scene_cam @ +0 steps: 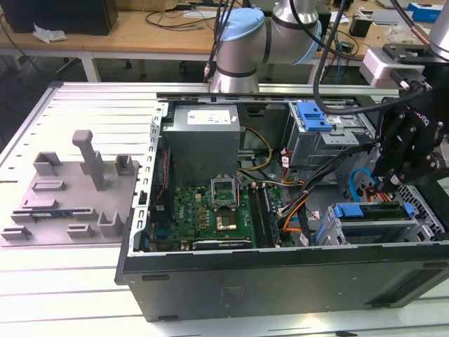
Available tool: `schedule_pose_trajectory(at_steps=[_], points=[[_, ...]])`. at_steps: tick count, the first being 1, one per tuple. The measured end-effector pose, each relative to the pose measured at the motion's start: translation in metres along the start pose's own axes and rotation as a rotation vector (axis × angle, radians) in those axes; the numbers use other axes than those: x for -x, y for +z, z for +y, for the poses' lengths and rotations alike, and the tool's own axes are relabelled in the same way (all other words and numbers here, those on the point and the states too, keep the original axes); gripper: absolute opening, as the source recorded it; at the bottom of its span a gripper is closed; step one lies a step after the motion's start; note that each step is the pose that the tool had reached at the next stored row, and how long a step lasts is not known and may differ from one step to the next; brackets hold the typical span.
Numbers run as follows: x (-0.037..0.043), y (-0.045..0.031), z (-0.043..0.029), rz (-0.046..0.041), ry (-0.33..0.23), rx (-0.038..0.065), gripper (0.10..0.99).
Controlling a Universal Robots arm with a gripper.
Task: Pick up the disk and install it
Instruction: 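Insert the second disk wire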
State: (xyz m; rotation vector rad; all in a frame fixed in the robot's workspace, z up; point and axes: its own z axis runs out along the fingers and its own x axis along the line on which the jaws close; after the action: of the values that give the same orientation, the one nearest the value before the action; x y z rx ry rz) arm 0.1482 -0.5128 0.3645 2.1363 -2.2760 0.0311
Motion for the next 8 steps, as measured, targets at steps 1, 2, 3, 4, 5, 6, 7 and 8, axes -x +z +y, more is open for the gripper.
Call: schedule_pose_trajectory(at_steps=[1, 2, 3, 4, 5, 6, 7, 8], points=[[-0.0003, 0.0002, 0.0000, -0.0050, 0.001, 0.000, 0.361], [-0.0005, 0.0003, 0.0000, -0.0076, 0.001, 0.001, 0.294], [-0.0007, 0.0005, 0.0000, -0.0099, 0.002, 0.001, 0.294], [-0.0013, 0.0007, -0.0001, -0.0141, 0.003, 0.001, 0.227], [-0.0017, 0.0009, -0.0001, -0.0168, 0.004, 0.001, 0.227], [-0.0021, 0.0011, -0.0001, -0.0189, 0.004, 0.001, 0.227], [-0.0031, 0.0015, -0.0002, -0.0234, 0.005, 0.002, 0.227], [-0.0040, 0.0019, -0.0003, -0.0276, 0.006, 0.002, 0.227]])
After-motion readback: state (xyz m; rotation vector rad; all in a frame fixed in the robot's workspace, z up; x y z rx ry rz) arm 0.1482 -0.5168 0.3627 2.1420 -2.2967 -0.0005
